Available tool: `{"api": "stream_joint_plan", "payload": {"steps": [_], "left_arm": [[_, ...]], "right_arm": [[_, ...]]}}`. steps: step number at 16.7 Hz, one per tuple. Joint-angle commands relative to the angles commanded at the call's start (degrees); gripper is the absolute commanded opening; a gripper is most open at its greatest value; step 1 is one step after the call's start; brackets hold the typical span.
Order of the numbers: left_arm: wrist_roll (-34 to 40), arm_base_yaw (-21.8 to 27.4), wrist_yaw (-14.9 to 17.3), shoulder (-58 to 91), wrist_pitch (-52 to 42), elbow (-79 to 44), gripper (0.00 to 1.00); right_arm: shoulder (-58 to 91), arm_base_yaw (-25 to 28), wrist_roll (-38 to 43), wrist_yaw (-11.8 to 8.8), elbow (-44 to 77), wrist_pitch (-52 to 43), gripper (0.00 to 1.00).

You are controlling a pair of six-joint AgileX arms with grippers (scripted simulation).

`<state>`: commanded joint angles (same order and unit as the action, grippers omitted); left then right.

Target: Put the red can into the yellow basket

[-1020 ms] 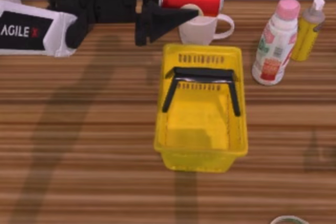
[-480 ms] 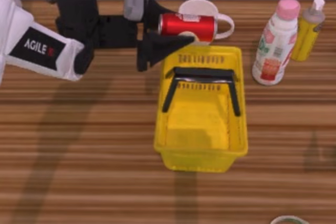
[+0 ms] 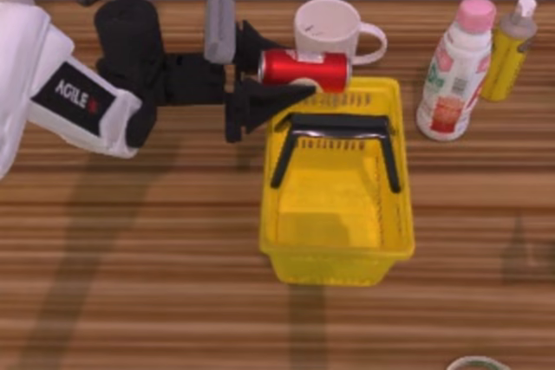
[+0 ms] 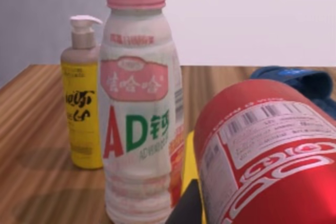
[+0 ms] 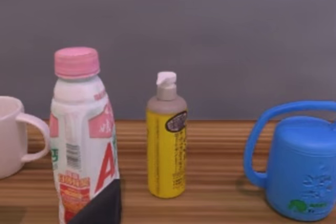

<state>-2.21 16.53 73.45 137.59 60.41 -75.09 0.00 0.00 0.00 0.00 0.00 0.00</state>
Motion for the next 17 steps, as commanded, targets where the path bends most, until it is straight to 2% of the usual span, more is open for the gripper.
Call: {"api": "stream_joint_plan", "payload": {"steps": [13,17], "left_arm": [[0.0,0.0,0.0,0.0,0.0,0.0,0.98],[0.0,0.0,0.0,0.0,0.0,0.0,1.0]], "right_arm": [[0.0,0.0,0.0,0.0,0.0,0.0,1.0],[0.0,0.0,0.0,0.0,0.0,0.0,1.0]]}}
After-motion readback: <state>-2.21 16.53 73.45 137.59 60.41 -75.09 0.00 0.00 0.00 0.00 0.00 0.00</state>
